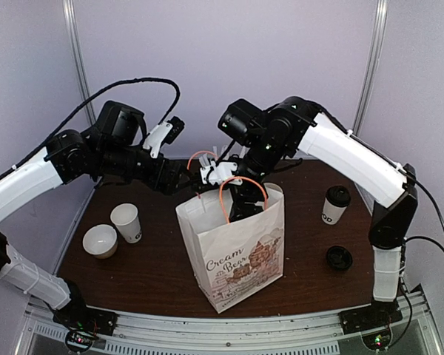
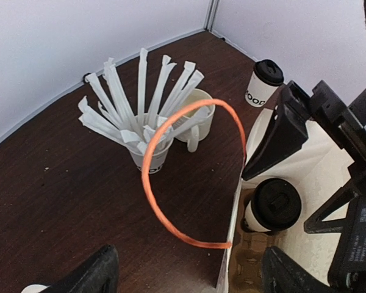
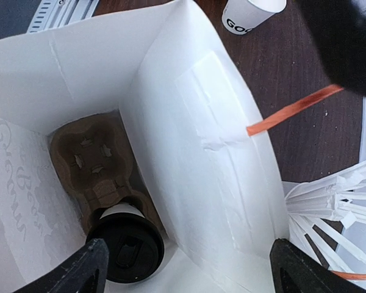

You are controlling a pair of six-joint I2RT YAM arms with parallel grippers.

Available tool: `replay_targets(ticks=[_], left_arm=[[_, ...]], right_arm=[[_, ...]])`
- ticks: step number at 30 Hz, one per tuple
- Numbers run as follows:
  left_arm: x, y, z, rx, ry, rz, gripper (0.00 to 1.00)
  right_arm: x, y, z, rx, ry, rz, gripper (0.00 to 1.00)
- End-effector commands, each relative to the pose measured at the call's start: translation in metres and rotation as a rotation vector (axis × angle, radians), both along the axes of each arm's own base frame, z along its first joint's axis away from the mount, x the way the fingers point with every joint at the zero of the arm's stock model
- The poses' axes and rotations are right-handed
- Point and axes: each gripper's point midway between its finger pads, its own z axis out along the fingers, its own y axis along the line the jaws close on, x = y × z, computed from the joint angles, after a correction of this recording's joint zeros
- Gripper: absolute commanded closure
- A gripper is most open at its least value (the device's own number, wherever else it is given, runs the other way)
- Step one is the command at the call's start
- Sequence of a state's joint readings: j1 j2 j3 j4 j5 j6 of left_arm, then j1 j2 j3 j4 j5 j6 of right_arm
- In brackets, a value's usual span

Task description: Pack the takeout coffee

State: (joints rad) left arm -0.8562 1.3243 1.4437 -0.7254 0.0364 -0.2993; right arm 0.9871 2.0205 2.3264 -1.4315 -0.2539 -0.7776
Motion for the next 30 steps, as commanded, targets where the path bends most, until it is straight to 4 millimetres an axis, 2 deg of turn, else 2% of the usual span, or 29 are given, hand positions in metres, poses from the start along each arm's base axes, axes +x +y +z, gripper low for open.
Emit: replay_targets(ticks=[1, 6, 9, 12, 13, 17, 23, 26, 30], left_arm=[[0.001, -0.023, 0.004, -0.09, 0.037, -0.062, 0.19], [0.015, -0.036, -0.002, -0.085, 0.019, -0.071, 0.38], [0.021, -0.046, 0.007, -0.131, 0.008, -0.118, 0.7], [0.027, -0.055, 0.017, -0.167, -0.006, -0.155, 0.88], [0.028, -0.058, 0.021, -0.176, -0.013, -0.168, 0.98], [0.034, -0.071, 0.032, -0.199, -0.032, -0.21, 1.0], [0.045, -0.079, 0.044, -0.213, -0.069, -0.231, 1.0], [0.054, -0.079, 0.04, -0.199, -0.075, -0.217, 1.0], [0.065, -0.076, 0.039, -0.184, -0.1, -0.179, 1.0]], right_arm=[[-0.012, -0.009, 0.036, 0.087, -0.024, 0.0, 0.04], [-0.015, -0.015, 0.049, 0.117, -0.039, -0.005, 0.04], [-0.015, -0.02, 0.054, 0.116, -0.054, -0.015, 0.05], [-0.012, -0.029, 0.061, 0.12, -0.078, -0.035, 0.05], [-0.01, -0.032, 0.064, 0.123, -0.089, -0.044, 0.05], [0.005, -0.055, 0.077, 0.132, -0.126, -0.107, 0.05], [0.042, -0.11, 0.087, 0.165, -0.111, -0.279, 0.05], [0.059, -0.138, 0.078, 0.161, -0.088, -0.363, 0.05], [0.092, -0.186, 0.047, 0.129, -0.044, -0.506, 0.06]])
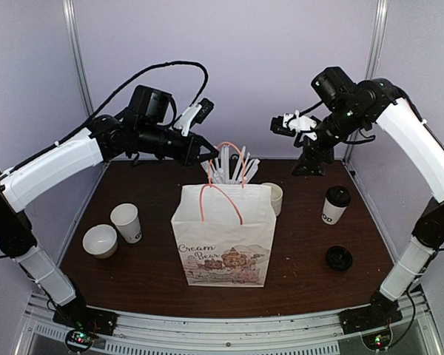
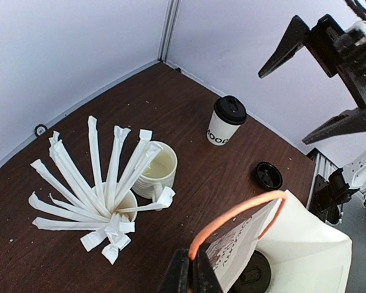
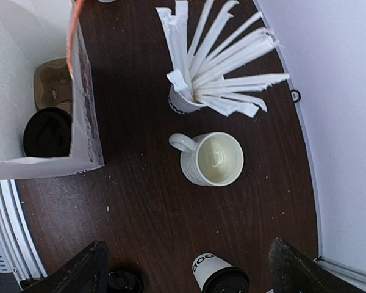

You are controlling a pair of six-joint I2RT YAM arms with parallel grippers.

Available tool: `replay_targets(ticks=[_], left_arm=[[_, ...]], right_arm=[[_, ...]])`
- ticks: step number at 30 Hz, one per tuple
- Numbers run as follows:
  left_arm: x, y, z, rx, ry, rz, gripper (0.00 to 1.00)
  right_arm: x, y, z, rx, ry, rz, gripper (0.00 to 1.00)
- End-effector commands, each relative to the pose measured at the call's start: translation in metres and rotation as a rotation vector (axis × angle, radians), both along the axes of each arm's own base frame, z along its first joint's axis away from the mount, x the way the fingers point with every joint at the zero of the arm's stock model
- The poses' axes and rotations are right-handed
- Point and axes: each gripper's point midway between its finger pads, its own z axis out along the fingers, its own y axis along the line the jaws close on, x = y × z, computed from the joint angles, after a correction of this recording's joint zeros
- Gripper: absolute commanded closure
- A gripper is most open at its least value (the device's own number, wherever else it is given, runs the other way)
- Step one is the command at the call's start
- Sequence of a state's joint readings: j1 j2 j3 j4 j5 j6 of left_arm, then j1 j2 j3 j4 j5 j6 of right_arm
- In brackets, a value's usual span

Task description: Pack the takeout coffee

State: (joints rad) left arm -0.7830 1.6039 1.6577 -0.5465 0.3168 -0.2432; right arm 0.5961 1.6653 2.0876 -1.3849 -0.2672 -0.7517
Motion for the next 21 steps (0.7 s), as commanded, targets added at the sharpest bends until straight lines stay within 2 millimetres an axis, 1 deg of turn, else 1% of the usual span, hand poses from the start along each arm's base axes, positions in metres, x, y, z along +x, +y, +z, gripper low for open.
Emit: replay_targets(ticks=[1, 4, 7, 9, 12, 14, 16, 19, 21], left_arm=[[0.019, -0.001, 0.021, -0.035, -0.094, 0.029, 1.0], [0.026, 0.002, 0.025, -0.031, -0.117, 0.05, 1.0], [0.032, 0.004, 0.027, -0.024, -0.134, 0.064, 1.0], [0.034, 0.003, 0.028, -0.025, -0.146, 0.065, 1.0], [0.036, 0.004, 0.03, -0.026, -0.158, 0.076, 1.0], [0.036, 0.005, 0.034, -0.035, -0.166, 0.077, 1.0], [0.037, 0.004, 0.031, -0.029, -0.163, 0.076, 1.0], [0.039, 0.005, 0.025, -0.012, -0.157, 0.086, 1.0], [0.039, 0.005, 0.025, -0.011, -0.154, 0.088, 0.99]], right_arm=[[0.031, -0.045, -0.033, 0.003, 0.074, -0.141, 0.06], [0.052, -0.088, -0.067, -0.039, 0.146, -0.27, 0.07], [0.067, -0.125, -0.096, -0.086, 0.207, -0.382, 0.07], [0.077, -0.148, -0.113, -0.1, 0.238, -0.452, 0.06], [0.087, -0.174, -0.133, -0.141, 0.272, -0.528, 0.05], [0.091, -0.187, -0.142, -0.162, 0.286, -0.559, 0.04], [0.094, -0.194, -0.15, -0.18, 0.294, -0.577, 0.04], [0.098, -0.201, -0.16, -0.217, 0.296, -0.595, 0.04], [0.098, -0.202, -0.165, -0.226, 0.31, -0.598, 0.03]])
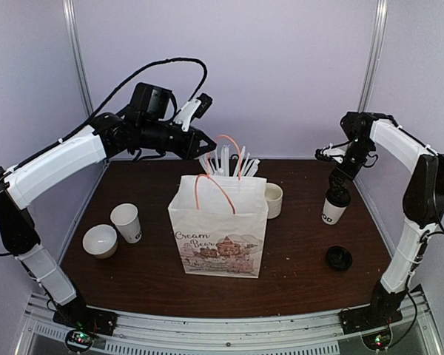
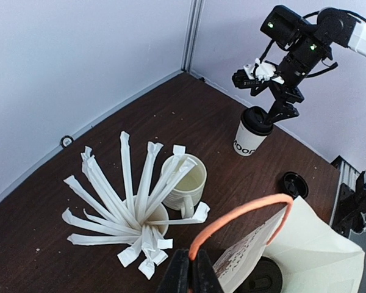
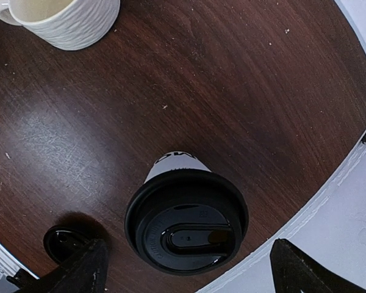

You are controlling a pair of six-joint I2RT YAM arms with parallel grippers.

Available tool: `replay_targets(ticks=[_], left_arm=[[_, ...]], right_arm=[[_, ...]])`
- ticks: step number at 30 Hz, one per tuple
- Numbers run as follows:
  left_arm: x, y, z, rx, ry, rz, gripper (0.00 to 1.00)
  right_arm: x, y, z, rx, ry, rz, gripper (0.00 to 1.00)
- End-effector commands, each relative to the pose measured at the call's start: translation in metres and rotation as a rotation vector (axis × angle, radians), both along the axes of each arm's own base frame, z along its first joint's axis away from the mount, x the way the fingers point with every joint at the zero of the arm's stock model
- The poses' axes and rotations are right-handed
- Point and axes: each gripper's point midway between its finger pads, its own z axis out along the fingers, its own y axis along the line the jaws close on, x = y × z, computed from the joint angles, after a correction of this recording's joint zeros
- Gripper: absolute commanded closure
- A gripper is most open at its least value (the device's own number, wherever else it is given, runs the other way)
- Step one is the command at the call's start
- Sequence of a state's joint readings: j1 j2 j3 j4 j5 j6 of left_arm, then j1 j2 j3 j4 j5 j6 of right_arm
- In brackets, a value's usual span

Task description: Pack the takeout coffee

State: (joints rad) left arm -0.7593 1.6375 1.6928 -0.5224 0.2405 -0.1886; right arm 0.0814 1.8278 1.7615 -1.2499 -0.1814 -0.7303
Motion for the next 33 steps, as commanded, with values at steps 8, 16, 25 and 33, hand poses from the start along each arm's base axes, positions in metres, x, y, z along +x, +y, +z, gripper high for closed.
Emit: replay_targets(ticks=[8, 16, 25, 33], left_arm=[[0.008, 0.006, 0.027, -0.042, -0.067, 0.039, 0.44], [0.004, 0.011, 0.03, -0.042, -0.068, 0.048, 0.41], [0.001, 0.017, 0.033, -0.041, -0.082, 0.06, 0.41], [-0.002, 0.022, 0.047, -0.055, -0.11, 0.062, 0.4]], right_arm=[[0.0, -0.016, -0.029, -0.078, 0.074, -0.039, 0.05], [-0.003, -0.02, -0.047, -0.104, 0.131, -0.04, 0.11], [-0.008, -0.019, -0.04, -0.096, 0.133, -0.037, 0.24], [-0.028, -0.01, -0.007, -0.07, 0.091, -0.026, 0.27]])
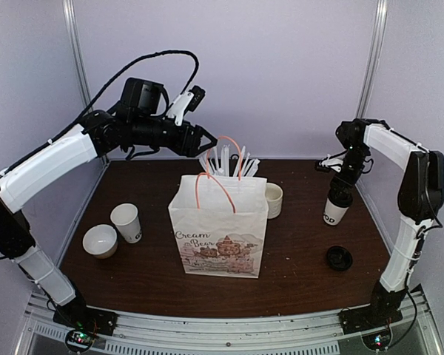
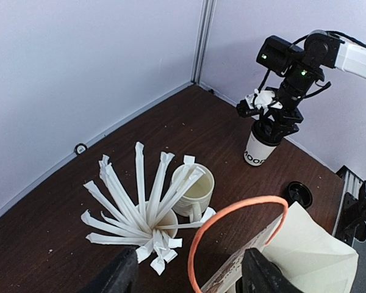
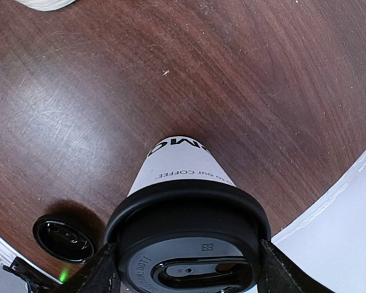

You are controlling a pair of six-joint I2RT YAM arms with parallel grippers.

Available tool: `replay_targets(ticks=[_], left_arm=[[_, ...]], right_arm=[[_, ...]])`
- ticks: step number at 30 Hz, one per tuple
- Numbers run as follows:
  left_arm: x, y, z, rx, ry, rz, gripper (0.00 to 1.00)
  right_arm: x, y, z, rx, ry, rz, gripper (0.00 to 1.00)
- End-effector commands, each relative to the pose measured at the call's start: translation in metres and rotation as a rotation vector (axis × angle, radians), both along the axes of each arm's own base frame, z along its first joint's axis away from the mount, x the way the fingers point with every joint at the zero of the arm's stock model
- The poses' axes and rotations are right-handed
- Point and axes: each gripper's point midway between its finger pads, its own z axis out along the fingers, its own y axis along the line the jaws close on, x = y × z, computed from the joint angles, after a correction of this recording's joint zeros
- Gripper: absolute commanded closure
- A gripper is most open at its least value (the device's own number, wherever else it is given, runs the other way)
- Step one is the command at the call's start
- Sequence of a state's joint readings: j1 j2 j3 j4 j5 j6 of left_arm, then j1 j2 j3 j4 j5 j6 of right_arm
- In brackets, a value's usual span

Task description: Pack the takeout coffee

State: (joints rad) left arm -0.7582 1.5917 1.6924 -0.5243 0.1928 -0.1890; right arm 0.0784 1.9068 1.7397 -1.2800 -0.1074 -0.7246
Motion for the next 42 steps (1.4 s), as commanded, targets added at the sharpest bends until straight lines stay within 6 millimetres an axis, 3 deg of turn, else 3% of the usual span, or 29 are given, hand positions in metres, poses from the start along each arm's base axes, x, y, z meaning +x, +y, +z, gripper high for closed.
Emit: replay_targets(ticks=[1, 11, 15, 17, 20, 25, 30, 36, 42], left_arm=[[-0.002, 0.011, 0.029, -0.038, -0.072, 0.022, 0.4], [0.005, 0.04, 0.04, 0.033, -0.142, 0.13, 0.33], [0.01, 0.057, 0.04, 0.073, -0.162, 0.201, 0.27], [0.012, 0.067, 0.041, 0.088, -0.172, 0.24, 0.21], [0.016, 0.083, 0.044, 0.101, -0.175, 0.299, 0.17], [0.011, 0.102, 0.053, 0.085, -0.181, 0.363, 0.17], [0.0, 0.112, 0.063, 0.05, -0.184, 0.377, 0.16], [-0.017, 0.121, 0.067, 0.063, -0.171, 0.349, 0.16], [-0.037, 0.128, 0.071, 0.047, -0.17, 0.307, 0.16]], right_arm=[[-0.026, 0.008, 0.037, 0.017, -0.042, 0.009, 0.27], [-0.1, 0.075, 0.084, 0.101, -0.101, 0.246, 0.26], [-0.147, 0.111, 0.094, 0.136, -0.088, 0.437, 0.26], [-0.184, 0.136, 0.091, 0.17, -0.05, 0.58, 0.25], [-0.228, 0.155, 0.087, 0.183, 0.016, 0.741, 0.25], [-0.278, 0.193, 0.09, 0.201, 0.066, 0.961, 0.25], [-0.3, 0.249, 0.094, 0.203, 0.019, 1.165, 0.25], [-0.312, 0.323, 0.073, 0.148, -0.05, 1.346, 0.25], [-0.294, 0.372, 0.045, 0.065, -0.096, 1.377, 0.26]])
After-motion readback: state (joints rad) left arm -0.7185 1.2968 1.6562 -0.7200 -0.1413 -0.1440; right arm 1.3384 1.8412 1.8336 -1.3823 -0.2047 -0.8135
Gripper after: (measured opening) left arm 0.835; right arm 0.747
